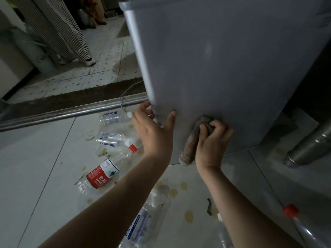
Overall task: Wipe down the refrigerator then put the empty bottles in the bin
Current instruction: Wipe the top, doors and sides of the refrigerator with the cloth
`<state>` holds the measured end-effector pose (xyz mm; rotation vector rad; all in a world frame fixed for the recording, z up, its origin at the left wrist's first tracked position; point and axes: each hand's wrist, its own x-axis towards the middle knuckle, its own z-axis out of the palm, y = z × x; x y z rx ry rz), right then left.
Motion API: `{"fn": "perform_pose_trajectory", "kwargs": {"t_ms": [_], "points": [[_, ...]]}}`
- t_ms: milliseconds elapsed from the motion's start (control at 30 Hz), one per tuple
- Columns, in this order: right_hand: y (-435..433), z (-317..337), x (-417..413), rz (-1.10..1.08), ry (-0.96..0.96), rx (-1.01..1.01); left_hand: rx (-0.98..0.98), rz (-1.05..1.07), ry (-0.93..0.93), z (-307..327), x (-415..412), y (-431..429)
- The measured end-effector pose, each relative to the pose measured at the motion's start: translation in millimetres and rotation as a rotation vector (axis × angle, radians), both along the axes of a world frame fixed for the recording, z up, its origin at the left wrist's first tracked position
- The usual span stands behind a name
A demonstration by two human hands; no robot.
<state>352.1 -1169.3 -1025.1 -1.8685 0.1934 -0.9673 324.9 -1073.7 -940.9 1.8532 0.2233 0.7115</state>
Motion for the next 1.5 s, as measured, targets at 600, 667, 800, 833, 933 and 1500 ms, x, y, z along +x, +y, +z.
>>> {"fn": "perform_pose_trajectory", "kwargs": {"t_ms": [600, 667, 800, 833, 933, 1500], "points": [[6, 76, 20, -0.114, -0.320, -0.008, -0.003, 0.037, -0.022, -10, 5, -4], [4, 53, 17, -0.103, -0.260, -0.067, -0.012, 0.038, -0.015, -11, 5, -3], [-3, 15, 7, -0.049, -0.102, -0.038, -0.025, 0.021, 0.018, -9, 3, -4], [-4, 11, 5, -0.037, -0.074, -0.005, -0.038, 0.016, 0.034, -8, 2, -5], [-7, 10, -1, -0.008, -0.037, 0.057, -0.098, 0.049, 0.095, -6, -7, -9], [-49, 84, 15, -0.108, -0.257, 0.169, 0.071, 0.003, 0.085, -17, -7, -60]]}}
